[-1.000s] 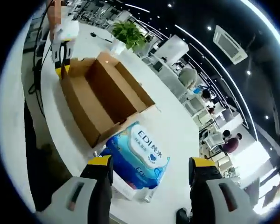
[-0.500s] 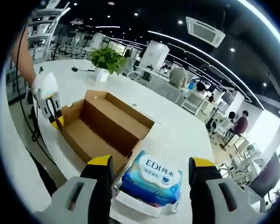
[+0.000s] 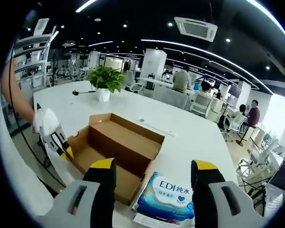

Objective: Operate the shoe box by opening the lid, removing the specified soft item, and placing it in the target area until the item is outside and the box remains undamaged.

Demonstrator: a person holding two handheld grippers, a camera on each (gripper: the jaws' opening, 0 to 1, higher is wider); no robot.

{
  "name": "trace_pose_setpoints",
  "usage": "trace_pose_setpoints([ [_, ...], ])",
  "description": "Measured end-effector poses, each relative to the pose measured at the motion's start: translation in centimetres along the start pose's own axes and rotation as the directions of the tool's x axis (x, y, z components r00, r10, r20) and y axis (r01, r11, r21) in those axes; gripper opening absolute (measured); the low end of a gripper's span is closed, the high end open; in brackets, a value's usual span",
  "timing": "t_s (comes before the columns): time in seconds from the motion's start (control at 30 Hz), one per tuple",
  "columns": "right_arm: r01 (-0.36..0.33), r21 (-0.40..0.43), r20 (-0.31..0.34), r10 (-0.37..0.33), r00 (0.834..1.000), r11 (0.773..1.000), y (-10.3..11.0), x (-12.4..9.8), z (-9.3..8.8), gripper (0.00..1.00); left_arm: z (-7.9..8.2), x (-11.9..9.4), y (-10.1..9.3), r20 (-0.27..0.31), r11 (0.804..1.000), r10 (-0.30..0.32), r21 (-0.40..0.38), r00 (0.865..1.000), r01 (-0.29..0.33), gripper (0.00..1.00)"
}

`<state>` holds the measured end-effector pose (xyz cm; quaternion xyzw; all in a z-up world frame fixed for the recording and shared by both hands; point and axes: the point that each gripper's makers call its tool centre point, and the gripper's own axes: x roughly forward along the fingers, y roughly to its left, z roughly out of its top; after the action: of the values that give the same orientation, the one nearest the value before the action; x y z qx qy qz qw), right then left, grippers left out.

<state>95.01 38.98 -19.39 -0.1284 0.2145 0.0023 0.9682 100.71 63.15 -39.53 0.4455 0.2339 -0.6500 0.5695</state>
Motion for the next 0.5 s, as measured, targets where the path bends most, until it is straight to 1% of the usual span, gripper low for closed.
trace_pose_setpoints([
  [0.03,-0.005,-0.023,-0.017,0.004,1.000,1.000,0.2,0.2,-0.1,0.57,0.0,0.0,0.0,-0.001,1.000,-0.003,-0.002,1.000,0.003,0.05],
  [0.07,0.015,-0.055,-0.052,-0.017,0.998,0.998,-0.1,0.1,-0.6,0.45,0.0,0.0,0.0,-0.001,1.000,-0.005,-0.004,1.000,0.005,0.05],
  [0.1,0.018,-0.082,-0.065,-0.023,0.998,0.997,-0.1,0.2,-0.7,0.39,0.1,0.0,0.0,-0.002,1.000,-0.007,-0.006,1.000,0.007,0.05],
  [0.13,-0.011,-0.080,-0.023,0.009,1.000,0.997,0.6,0.5,-0.1,0.39,0.0,0.0,0.0,-0.002,1.000,-0.008,-0.007,1.000,0.008,0.05],
  [0.2,-0.023,-0.062,-0.021,0.022,1.000,0.998,0.9,0.8,0.1,0.47,0.0,0.0,0.0,-0.002,1.000,-0.006,-0.010,1.000,0.006,0.05],
  [0.27,-0.028,-0.068,-0.022,0.027,0.999,0.997,1.1,1.1,0.4,0.47,0.0,0.0,0.0,0.000,1.000,0.000,-0.008,1.000,0.000,0.05],
  [0.3,-0.031,-0.069,-0.019,0.029,0.999,0.997,1.1,1.3,0.6,0.46,0.0,0.0,0.0,0.000,1.000,0.003,-0.008,1.000,-0.003,0.06],
  [0.33,-0.051,-0.061,-0.019,0.049,0.999,0.997,1.4,1.6,0.7,0.45,0.0,0.0,0.1,0.001,1.000,0.006,-0.009,1.000,-0.006,0.06],
  [0.4,-0.119,-0.040,-0.015,0.118,0.993,0.992,2.6,2.0,0.7,0.38,0.0,0.1,0.1,0.004,1.000,0.010,-0.009,1.000,-0.010,0.06],
  [0.43,-0.146,-0.048,-0.026,0.145,0.989,0.988,3.0,2.1,0.5,0.33,0.0,0.0,0.2,0.011,1.000,0.008,-0.012,1.000,-0.007,0.06],
  [0.47,-0.162,-0.062,-0.047,0.159,0.986,0.985,3.3,2.3,0.1,0.29,0.0,0.0,0.2,0.015,1.000,0.002,-0.012,1.000,-0.001,0.06],
  [0.5,-0.156,-0.071,-0.053,0.153,0.987,0.985,3.3,2.5,0.0,0.28,0.0,0.0,0.2,0.016,1.000,-0.004,-0.014,1.000,0.004,0.06],
])
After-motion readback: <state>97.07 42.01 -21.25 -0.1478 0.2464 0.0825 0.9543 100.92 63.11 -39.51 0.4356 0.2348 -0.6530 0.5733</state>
